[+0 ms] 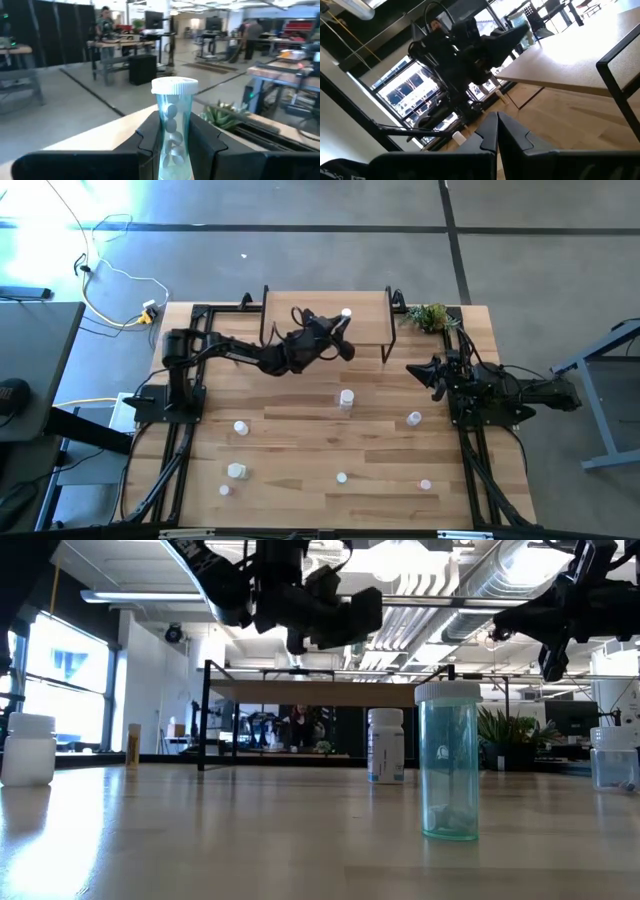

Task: Pick and place medicine bottles onto shelf by color
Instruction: Put the top blue pill bottle on the shelf

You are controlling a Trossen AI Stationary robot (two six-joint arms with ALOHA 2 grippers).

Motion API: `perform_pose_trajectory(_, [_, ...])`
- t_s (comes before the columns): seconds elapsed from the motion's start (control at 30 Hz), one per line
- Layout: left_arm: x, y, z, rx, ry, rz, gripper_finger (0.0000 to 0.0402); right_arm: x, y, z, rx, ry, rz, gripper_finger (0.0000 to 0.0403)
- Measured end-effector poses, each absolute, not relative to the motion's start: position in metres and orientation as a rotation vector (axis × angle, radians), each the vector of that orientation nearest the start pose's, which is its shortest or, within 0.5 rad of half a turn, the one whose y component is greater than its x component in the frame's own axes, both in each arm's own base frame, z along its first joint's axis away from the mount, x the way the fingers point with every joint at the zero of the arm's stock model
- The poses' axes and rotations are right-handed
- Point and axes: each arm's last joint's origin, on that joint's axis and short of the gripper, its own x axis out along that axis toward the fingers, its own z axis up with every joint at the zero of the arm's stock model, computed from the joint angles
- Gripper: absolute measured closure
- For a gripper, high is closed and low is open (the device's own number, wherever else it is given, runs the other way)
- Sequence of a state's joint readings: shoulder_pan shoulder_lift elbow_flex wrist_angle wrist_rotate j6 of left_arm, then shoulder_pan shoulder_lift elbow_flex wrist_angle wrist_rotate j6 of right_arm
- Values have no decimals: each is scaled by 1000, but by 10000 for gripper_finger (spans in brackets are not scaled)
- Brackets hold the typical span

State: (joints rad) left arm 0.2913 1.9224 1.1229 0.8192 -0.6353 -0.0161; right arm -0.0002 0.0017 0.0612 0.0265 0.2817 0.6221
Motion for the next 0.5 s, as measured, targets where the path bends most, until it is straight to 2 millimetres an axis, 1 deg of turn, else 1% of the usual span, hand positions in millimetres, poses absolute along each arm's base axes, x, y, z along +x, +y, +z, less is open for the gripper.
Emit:
perform_pose_trajectory(0.13, [398, 133, 205, -63, -17, 948, 342, 92, -8, 187, 613, -168, -247, 402])
perform_pose_trajectory(0.37, [403, 129, 191, -52, -20, 995, 341, 92, -8, 187, 610, -168, -247, 402])
perform_pose_trajectory(0.5, [403, 130, 187, -48, -11, 1006, 341, 92, -8, 187, 617, -169, -247, 402])
